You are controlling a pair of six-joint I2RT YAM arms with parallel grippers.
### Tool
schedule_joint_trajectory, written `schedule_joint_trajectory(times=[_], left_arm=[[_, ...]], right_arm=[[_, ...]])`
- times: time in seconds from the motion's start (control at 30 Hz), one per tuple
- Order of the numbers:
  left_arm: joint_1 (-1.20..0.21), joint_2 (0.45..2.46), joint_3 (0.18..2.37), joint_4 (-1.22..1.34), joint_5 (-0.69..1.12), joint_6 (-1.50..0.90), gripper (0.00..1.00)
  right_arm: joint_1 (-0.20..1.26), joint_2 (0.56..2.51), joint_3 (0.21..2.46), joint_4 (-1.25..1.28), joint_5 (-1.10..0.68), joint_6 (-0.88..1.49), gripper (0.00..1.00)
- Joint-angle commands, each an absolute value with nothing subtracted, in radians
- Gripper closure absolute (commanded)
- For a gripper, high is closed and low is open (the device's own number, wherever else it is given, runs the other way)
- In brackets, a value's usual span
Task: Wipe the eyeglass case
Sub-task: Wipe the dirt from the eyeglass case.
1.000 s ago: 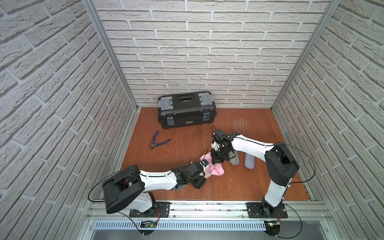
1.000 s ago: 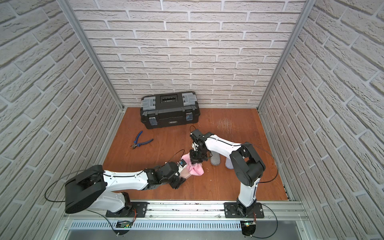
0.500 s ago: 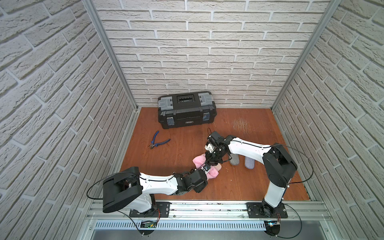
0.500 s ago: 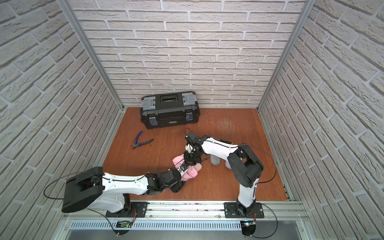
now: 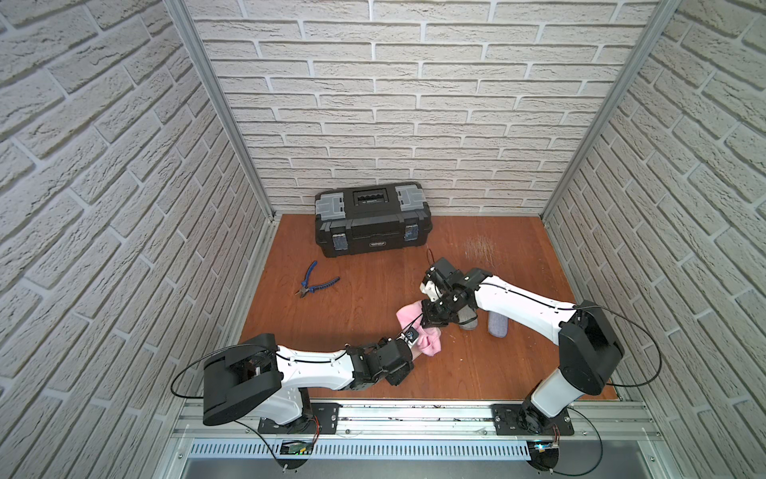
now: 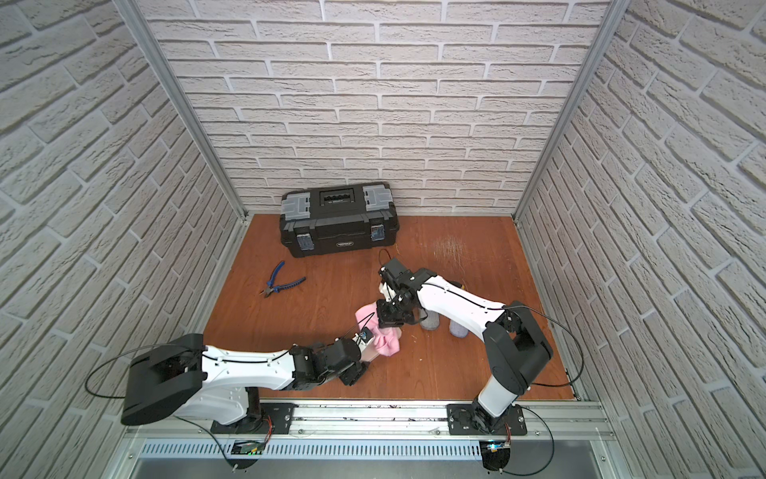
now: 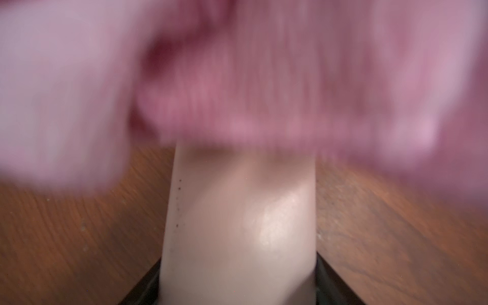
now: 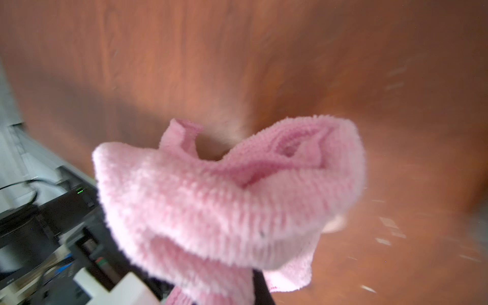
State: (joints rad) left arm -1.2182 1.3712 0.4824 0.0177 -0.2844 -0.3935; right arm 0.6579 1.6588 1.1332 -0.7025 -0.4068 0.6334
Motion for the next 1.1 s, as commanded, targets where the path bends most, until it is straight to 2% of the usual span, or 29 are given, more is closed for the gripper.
schedule_joint_trajectory(times=[0.0,0.07,0.13,0.23,0.3,0.37,0.5,0.6,0.8,0.93,1.07], left_arm=[[-1.213,1.350,0.453,-0.031,-0.265,-0.375,0.64],[-1.213,1.341,0.446,-0.025,-0.268,-0.371,0.65],[-1.212,1.332,0.439,-0.016,-0.276,-0.368,0.67],[-1.215,1.333,0.434,-0.004,-0.292,-0.374,0.68],[-1.226,1.345,0.449,-0.025,-0.324,-0.375,0.68],[-1.250,1.362,0.474,-0.056,-0.380,-0.374,0.68],[-1.323,1.413,0.536,-0.126,-0.531,-0.370,0.67],[-1.387,1.473,0.597,-0.210,-0.674,-0.399,0.67],[-1.459,1.582,0.689,-0.355,-0.842,-0.472,0.67],[-1.463,1.584,0.691,-0.372,-0.863,-0.503,0.68],[-1.454,1.568,0.676,-0.364,-0.853,-0.525,0.70]], right_arm=[[0.614,1.714,1.063,-0.590,-0.538,0.715,0.98],[0.548,1.733,1.072,-0.694,-0.404,0.630,0.97],[0.507,1.754,1.127,-0.829,-0.153,0.536,0.97],[0.522,1.771,1.252,-0.963,0.166,0.451,0.98],[0.571,1.781,1.347,-1.020,0.268,0.414,0.98],[0.633,1.801,1.436,-1.044,0.227,0.387,0.98],[0.727,1.890,1.570,-1.012,-0.170,0.439,0.98],[0.774,1.958,1.607,-0.913,-0.383,0.509,0.98],[0.784,2.052,1.574,-0.821,-0.626,0.505,0.98],[0.704,2.008,1.412,-0.854,-0.563,0.471,0.98],[0.569,1.879,1.288,-0.906,-0.325,0.442,0.98]])
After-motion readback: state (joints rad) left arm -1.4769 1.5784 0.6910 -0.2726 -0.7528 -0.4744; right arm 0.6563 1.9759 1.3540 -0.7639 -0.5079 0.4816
